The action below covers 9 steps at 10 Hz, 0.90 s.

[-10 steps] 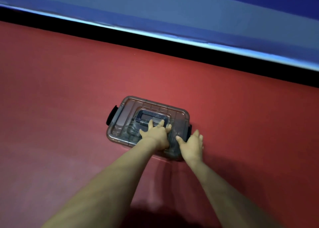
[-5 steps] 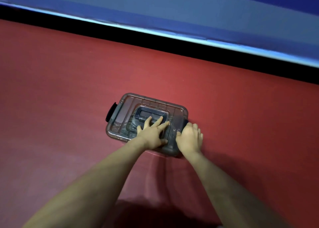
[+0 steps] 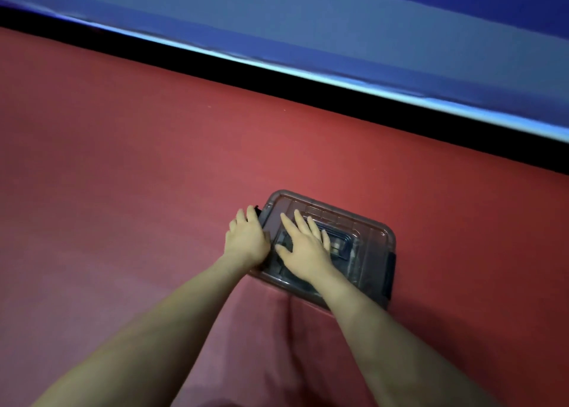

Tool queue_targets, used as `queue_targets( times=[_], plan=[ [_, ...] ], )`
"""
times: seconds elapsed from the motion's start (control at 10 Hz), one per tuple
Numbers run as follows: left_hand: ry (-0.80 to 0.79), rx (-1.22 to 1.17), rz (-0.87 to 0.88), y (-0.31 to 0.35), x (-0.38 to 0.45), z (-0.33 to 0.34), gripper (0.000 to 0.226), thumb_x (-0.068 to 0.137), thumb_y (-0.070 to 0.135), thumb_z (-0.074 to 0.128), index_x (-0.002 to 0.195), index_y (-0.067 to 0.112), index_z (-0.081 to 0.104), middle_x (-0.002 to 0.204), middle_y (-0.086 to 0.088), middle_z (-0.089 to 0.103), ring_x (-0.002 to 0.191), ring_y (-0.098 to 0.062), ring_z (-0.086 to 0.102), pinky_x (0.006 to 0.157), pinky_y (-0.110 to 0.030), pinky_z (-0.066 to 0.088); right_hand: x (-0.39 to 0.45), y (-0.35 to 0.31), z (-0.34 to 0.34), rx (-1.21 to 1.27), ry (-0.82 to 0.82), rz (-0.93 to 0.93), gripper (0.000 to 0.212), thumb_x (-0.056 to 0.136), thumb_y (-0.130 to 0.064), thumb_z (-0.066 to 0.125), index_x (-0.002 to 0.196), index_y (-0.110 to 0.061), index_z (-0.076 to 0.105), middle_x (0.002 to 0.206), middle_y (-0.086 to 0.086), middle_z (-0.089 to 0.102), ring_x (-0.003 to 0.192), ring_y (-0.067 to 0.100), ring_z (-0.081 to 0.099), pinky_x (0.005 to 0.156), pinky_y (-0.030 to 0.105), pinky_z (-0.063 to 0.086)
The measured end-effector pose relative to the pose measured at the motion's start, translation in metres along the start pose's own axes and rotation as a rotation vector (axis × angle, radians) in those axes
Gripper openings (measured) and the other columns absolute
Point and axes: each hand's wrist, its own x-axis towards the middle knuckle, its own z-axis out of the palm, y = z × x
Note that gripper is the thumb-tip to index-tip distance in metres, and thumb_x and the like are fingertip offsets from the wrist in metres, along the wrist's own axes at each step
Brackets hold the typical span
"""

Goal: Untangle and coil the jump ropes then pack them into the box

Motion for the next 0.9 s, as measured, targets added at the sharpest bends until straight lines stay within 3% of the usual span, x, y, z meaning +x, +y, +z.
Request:
queue_targets(
  times=[0.1,0.2,0.5,0.7,0.8,0.9],
  plan=[
    [-0.069,-0.092,-0.079,-0.008,0.011,0.003,0.06,0.096,0.035,0.046,0.14,0.001,0.025,0.139,-0.022,0.039,0.125,-0.039,0.041,0.101,-0.045,0.035,0.006,-0.004,0.011,0.017,0.01,0.058,0.064,0.092,-0.042,0.052,0.149,-0.038,0.022,0.16,-0.009,0.001,0.147,0.015,-0.007,0.117,0.048,-0.005],
    [0.005,-0.209,-0.039,-0.009,0.01,0.0,0.036,0.095,0.029,0.051,0.12,0.004,0.044,0.119,-0.02,0.056,0.111,-0.038,0.052,0.086,-0.042,0.043,0.007,-0.007,0.008,0.0,0.029,0.1,0.063,0.09,-0.043,0.056,0.146,-0.04,0.028,0.16,-0.011,0.005,0.147,0.014,-0.004,0.114,0.052,-0.003],
    [0.185,-0.077,0.035,-0.003,0.002,0.002,0.018,0.092,0.013,0.047,0.105,0.008,0.058,0.097,-0.015,0.067,0.091,-0.036,0.061,0.063,-0.034,0.039,0.005,-0.011,0.003,0.003,-0.02,0.128,0.062,0.092,-0.046,0.053,0.147,-0.043,0.024,0.159,-0.014,0.003,0.146,0.011,-0.006,0.115,0.051,-0.005],
    [0.214,-0.025,0.017,0.0,-0.001,0.0,0.024,0.092,0.011,0.047,0.11,0.018,0.062,0.097,-0.008,0.067,0.091,-0.031,0.062,0.063,-0.03,0.038,0.004,-0.01,-0.003,-0.041,-0.04,0.093,0.062,0.092,-0.049,0.052,0.146,-0.044,0.024,0.159,-0.012,0.003,0.147,0.013,-0.004,0.114,0.05,0.001],
    [0.168,-0.027,0.016,0.005,-0.003,-0.004,0.019,0.091,0.008,0.044,0.108,0.011,0.054,0.105,-0.01,0.062,0.097,-0.033,0.059,0.069,-0.035,0.04,0.002,-0.007,-0.004,-0.036,-0.001,0.061,0.06,0.091,-0.047,0.054,0.145,-0.041,0.03,0.159,-0.011,0.011,0.145,0.015,0.004,0.113,0.047,0.007],
    [0.207,-0.052,0.016,0.015,0.002,-0.006,0.027,0.091,0.012,0.044,0.116,0.006,0.052,0.12,-0.012,0.05,0.11,-0.034,0.048,0.083,-0.041,0.041,0.013,0.0,-0.016,0.024,0.113,0.023,0.041,0.093,-0.034,0.054,0.134,-0.031,0.05,0.144,-0.008,0.039,0.133,0.017,0.029,0.104,0.036,0.017]
  ],
)
